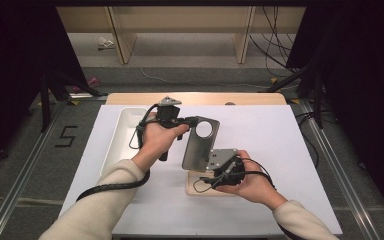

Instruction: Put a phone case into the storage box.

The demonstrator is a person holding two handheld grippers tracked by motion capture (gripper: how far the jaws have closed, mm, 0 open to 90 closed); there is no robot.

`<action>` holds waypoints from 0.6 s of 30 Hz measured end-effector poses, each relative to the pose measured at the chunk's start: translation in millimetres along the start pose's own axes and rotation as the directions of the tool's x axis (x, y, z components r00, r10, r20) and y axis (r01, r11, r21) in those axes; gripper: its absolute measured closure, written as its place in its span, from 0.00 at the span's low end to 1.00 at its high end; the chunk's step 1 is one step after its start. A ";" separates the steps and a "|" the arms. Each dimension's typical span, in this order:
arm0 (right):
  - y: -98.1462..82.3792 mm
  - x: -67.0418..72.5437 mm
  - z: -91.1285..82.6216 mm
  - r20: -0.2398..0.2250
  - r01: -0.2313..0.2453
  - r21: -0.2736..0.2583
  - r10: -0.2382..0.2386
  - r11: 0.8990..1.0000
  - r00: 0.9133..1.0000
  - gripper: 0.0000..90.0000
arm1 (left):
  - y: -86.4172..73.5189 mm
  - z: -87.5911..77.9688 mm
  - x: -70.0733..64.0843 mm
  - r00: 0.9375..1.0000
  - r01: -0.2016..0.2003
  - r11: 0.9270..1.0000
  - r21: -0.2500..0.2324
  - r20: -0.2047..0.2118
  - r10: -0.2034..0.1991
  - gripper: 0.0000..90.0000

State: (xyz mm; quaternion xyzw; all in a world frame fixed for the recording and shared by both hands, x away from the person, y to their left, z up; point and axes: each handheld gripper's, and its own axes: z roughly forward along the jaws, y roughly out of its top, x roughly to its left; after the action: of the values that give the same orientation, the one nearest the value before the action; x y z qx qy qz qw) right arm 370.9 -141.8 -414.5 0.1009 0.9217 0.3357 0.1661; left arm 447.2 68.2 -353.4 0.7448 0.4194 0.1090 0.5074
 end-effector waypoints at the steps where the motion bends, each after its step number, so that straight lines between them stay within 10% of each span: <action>1: -1.8 -1.9 -1.8 0.000 -0.026 -0.013 0.026 1.000 1.000 0.39 | 0.3 -2.2 1.7 1.000 -0.004 1.000 -0.011 -0.006 0.004 0.91; 18: -34.4 -24.5 -24.1 0.056 -0.219 -0.124 0.227 0.968 0.972 0.26 | 16.2 -50.5 33.7 0.999 -0.001 0.988 -0.155 -0.048 -0.006 0.91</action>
State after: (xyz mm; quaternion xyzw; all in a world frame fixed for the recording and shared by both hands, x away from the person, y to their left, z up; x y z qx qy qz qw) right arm 381.9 -189.2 -413.8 0.2054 0.8769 0.4020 0.1650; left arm 446.9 124.4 -325.2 0.6998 0.4229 0.1586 0.5534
